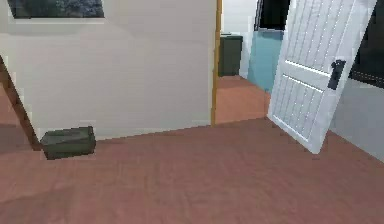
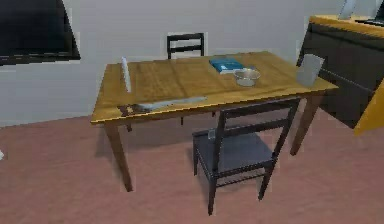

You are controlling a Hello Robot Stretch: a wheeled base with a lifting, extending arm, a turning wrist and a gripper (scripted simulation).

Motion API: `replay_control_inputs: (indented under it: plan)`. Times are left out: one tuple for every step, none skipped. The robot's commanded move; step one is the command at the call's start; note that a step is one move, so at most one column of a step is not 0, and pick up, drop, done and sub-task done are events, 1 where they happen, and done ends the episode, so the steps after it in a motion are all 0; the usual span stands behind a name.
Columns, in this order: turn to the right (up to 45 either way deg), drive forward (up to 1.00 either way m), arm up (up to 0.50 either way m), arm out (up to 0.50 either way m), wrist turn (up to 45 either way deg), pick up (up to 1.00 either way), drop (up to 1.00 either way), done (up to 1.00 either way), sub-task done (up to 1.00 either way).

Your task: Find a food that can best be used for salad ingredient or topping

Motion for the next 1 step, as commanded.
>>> replay_control_inputs:
  plan:
    - [12.0,0.00,0.00,0.00,0.0,0.00,0.00,0.00,0.00]
